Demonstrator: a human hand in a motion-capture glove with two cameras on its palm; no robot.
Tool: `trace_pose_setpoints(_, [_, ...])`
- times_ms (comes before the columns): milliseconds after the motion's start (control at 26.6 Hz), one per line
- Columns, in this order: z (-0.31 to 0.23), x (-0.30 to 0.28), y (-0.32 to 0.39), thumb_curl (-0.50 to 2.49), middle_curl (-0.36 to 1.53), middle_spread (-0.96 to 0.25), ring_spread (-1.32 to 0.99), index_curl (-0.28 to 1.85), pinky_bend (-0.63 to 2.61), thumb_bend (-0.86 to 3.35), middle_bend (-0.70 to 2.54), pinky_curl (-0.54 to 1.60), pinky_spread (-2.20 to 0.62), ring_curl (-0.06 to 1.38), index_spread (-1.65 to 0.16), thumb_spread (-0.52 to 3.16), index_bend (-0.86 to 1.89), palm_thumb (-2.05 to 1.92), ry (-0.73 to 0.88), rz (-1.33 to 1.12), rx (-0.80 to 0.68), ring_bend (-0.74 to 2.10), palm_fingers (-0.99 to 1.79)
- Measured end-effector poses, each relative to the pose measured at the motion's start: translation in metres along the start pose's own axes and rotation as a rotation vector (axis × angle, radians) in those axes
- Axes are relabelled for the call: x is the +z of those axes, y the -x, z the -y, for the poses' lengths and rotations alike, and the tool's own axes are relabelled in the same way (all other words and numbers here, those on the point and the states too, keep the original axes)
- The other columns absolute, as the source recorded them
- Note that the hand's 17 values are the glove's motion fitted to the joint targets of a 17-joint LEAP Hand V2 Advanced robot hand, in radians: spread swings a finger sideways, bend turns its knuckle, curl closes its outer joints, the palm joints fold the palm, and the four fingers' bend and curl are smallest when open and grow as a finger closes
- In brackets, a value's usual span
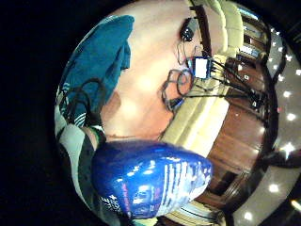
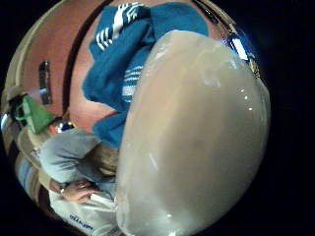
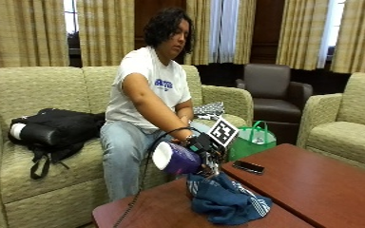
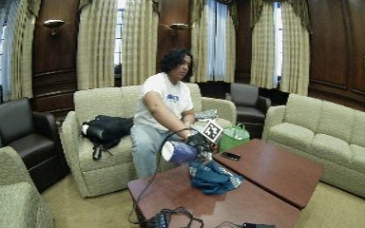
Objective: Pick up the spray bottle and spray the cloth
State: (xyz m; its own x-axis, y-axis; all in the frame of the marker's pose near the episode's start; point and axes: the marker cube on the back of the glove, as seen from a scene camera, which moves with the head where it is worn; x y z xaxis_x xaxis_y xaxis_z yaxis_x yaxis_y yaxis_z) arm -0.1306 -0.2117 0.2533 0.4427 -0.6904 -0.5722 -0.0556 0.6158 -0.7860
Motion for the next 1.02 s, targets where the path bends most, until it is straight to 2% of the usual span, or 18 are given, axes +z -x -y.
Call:
trace_pose_setpoints(75, [0.004, 0.006, 0.012, 0.81, 0.51, -0.18, -0.21, 0.58, 0.35, -0.03, 0.59, 0.37, -0.21, 0.45, -0.25, 0.35, 0.42, 0.89, 0.021, -0.002, -0.041, 0.61, 1.36])
trace_pose_setpoints(263, [0.017, 0.022, 0.020, 0.82, 0.51, -0.18, -0.21, 0.59, 0.35, -0.03, 0.60, 0.37, -0.22, 0.45, -0.25, 0.35, 0.42, 0.88, 0.038, -0.123, 0.045, 0.61, 1.37])
trace_pose_setpoints(602, [0.022, 0.023, 0.021, 0.83, 0.51, -0.18, -0.21, 0.59, 0.36, -0.03, 0.59, 0.38, -0.22, 0.45, -0.25, 0.35, 0.42, 0.88, 0.039, -0.176, 0.057, 0.61, 1.37])
trace_pose_setpoints(790, [0.016, 0.005, 0.015, 0.83, 0.51, -0.18, -0.21, 0.59, 0.36, -0.03, 0.59, 0.38, -0.22, 0.45, -0.25, 0.36, 0.42, 0.88, 0.002, -0.110, 0.062, 0.61, 1.37])
trace_pose_setpoints(1016, [-0.008, -0.053, -0.014, 0.84, 0.51, -0.18, -0.21, 0.59, 0.36, -0.03, 0.59, 0.38, -0.22, 0.45, -0.25, 0.36, 0.42, 0.88, -0.154, 0.095, 0.027, 0.60, 1.37])
